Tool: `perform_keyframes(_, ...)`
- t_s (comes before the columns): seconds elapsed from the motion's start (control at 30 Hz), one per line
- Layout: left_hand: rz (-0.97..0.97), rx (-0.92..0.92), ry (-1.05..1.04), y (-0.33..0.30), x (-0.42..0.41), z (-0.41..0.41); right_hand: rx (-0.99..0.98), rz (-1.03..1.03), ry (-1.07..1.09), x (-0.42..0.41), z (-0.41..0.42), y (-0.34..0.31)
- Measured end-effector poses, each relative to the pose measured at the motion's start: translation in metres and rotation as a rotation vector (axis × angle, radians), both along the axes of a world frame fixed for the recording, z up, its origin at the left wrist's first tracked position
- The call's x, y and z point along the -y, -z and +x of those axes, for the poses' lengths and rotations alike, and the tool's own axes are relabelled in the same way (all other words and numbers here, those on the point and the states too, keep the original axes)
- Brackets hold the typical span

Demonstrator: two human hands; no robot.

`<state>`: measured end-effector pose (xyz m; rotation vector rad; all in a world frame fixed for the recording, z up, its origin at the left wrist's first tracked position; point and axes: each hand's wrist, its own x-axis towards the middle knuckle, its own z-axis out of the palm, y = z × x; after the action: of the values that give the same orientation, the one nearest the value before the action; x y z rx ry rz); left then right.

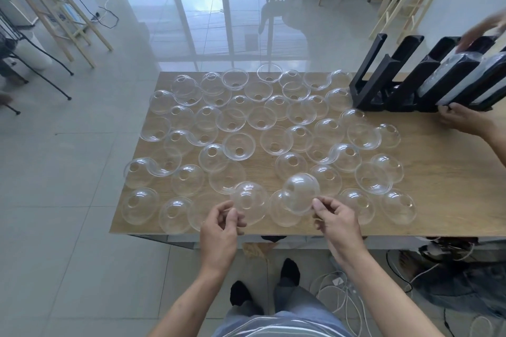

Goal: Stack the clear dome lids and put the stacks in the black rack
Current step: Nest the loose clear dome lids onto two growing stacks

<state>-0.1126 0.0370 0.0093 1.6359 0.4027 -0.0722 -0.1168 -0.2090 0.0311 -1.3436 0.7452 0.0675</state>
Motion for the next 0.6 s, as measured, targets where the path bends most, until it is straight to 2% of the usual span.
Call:
perform_keyframes(0.03,-0.015,-0.031,-0.015,0.004,0.001,-0.003,-0.032,0.164,0.031,-0.001,0.001,0.003)
perform_keyframes(0.1,-0.074,-0.099,-0.054,0.011,0.003,-0.006,-0.079,0.362,0.037,-0.002,0.002,0.010)
perform_keyframes(0.2,-0.170,-0.195,-0.124,0.020,0.005,-0.008,-0.155,0.466,0.035,-0.004,0.003,0.025)
perform_keyframes(0.4,-0.363,-0.332,-0.266,0.034,0.020,-0.011,-0.259,0.405,0.128,-0.006,0.001,0.054)
perform_keyframes(0.6,-0.416,-0.397,-0.295,0.043,0.030,-0.012,-0.299,0.229,0.228,-0.001,-0.003,0.066)
